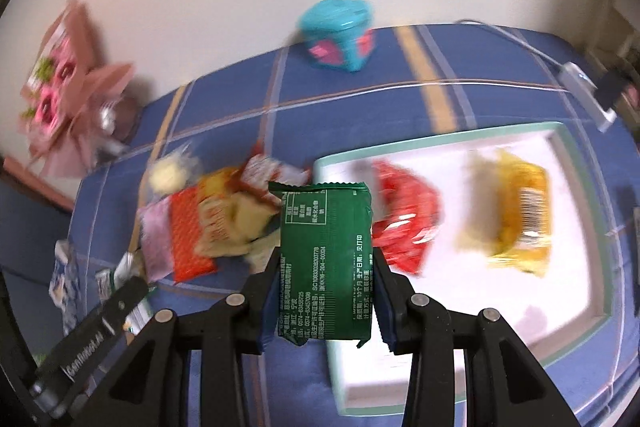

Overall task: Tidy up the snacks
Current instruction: 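Lift both held packs and carry them over the white tray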

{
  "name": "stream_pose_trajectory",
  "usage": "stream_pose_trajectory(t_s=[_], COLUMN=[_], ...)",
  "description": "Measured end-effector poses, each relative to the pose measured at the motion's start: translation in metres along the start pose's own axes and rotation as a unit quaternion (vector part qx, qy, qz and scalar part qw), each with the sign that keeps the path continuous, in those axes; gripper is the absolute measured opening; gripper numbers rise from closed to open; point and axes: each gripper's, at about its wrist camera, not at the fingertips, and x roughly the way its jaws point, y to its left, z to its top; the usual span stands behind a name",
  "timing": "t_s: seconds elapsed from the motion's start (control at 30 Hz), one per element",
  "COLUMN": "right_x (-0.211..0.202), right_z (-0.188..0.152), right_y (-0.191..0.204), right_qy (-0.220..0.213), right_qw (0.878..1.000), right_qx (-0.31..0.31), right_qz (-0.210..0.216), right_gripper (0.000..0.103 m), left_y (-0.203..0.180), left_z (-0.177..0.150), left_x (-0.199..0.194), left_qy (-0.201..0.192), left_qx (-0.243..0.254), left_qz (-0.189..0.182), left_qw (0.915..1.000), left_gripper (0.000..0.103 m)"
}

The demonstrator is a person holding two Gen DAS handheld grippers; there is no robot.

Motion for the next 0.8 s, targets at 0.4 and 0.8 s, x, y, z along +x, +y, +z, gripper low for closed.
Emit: stream_pose_trajectory(t_s=[0.4,0.8], right_x=[-0.034,-0.047], right_z=[0.015,0.015], right_y=[-0.118,-0.173], right_qy=[-0.027,-0.035], right_qw=[0.992,0.988], right_qx=[0.112,0.137], right_qz=[-0.042,-0.069], right_gripper=[0.042,0.042], left_y=[-0.112,-0.181], left_z=[-0.036,-0.072], left_x=[-0.002,0.005], left_qy=[0.004,0.017], left_qx=[0.125,0.198], left_qz=[-0.028,-0.034], left_qw=[0.9918,0.9796], left_gripper=[0.058,0.058])
